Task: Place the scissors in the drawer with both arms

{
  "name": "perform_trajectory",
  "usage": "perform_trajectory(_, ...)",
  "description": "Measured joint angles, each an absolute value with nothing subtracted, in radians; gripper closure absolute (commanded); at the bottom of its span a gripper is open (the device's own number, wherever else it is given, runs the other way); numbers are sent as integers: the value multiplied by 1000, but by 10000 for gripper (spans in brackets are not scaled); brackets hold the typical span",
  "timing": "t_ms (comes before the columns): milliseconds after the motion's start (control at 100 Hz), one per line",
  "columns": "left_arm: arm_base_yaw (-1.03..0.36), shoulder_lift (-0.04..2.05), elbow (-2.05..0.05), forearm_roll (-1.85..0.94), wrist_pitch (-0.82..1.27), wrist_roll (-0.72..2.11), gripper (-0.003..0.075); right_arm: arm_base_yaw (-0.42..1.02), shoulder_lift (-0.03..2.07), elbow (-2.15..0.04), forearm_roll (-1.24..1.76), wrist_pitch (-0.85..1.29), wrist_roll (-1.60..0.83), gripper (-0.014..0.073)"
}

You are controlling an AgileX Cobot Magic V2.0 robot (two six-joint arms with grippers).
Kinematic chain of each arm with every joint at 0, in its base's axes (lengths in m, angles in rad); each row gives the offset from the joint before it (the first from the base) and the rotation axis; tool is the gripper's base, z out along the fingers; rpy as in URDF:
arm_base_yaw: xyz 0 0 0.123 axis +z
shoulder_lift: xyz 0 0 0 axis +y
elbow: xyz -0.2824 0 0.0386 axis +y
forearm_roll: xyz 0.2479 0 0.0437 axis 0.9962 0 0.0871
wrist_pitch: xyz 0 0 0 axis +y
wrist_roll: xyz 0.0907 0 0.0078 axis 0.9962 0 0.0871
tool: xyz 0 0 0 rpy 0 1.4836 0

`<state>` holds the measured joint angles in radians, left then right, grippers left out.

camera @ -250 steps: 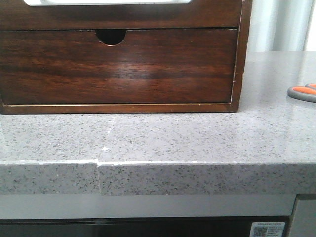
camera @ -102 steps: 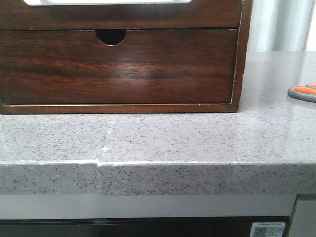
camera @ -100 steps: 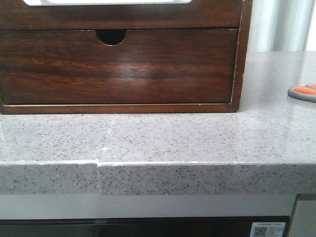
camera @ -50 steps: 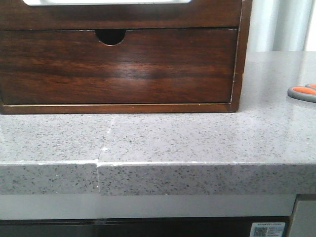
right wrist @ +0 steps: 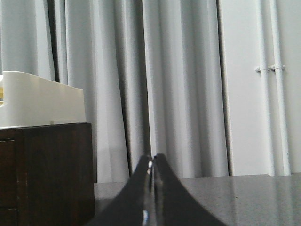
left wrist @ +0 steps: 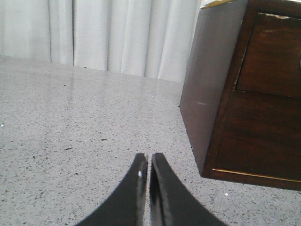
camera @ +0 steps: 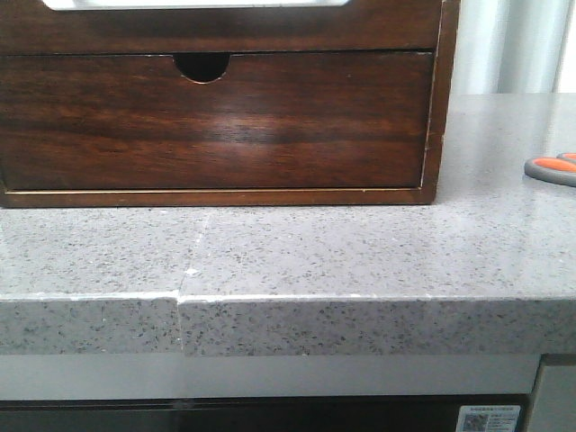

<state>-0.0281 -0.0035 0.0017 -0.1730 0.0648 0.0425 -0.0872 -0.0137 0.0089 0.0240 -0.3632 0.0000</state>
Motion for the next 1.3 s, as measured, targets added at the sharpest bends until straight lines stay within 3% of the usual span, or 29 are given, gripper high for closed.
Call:
perform_trajectory(170,-28,-3,0,-173,63,43,742,-87,-14,9,25,-322,0,655)
perform_trajectory(430,-28,35,-137,-154,134,43,742,-87,-14,-23,26,62,0,655)
perform_trajectory(560,-28,132,-252,-135,182,43,742,-87,-6,-79,30,151,0,655)
perform_trajectory(1040,-28,315,-353,-135,69,43,737,-87,312,-301,150,396,0,655)
perform_trajectory(1300,-28,328,-353,-132,62,43,512,-87,324,-306,165,404,0,655)
